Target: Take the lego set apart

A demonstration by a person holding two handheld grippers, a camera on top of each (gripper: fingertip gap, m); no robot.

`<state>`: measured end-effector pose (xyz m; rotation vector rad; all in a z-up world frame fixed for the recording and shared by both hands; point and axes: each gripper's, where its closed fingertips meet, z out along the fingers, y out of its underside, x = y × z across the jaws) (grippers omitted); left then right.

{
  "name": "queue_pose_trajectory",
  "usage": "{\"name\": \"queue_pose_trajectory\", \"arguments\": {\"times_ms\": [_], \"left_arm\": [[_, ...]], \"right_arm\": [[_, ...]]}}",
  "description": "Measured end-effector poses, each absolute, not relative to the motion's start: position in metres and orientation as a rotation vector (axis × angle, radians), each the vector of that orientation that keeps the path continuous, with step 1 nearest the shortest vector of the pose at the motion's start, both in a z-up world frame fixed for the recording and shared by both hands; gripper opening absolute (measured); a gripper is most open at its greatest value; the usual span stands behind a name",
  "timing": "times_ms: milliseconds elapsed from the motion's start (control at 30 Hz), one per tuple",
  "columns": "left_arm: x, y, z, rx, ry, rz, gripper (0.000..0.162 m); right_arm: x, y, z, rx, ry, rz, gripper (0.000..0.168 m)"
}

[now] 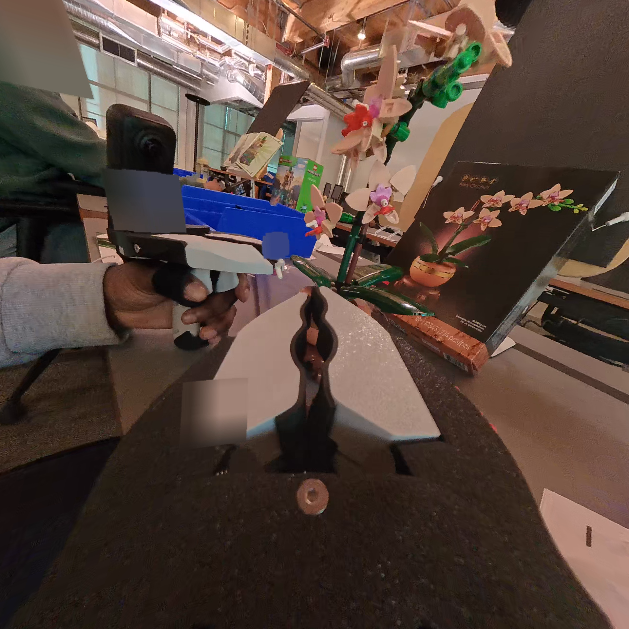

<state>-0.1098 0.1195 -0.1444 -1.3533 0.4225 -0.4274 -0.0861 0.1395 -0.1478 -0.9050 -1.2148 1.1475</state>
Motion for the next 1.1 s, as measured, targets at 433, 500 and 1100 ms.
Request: {"name": "queue_pose_trajectory", "arguments": {"times_ms": [433,500,1100], "left_arm": [[-0.098,0.136,-0.149,-1.38,0.486,-0.459,0.005],[-0.095,0.136,-0.152,-1.4,0.513,-0.469,0.005],[-0.1,0.126,-0.161,-1.472,0.554,-0.414,0.005]], "right_arm": [[-0.069,0.17,-0.134,-1.033,-0.979,1.428,0.0],[-0.071,0.169,-0.136,-1.041,-0.997,1.432,0.0],[-0.09,0.134,-0.154,-1.081,-1.242,1.364,0.013]]}}
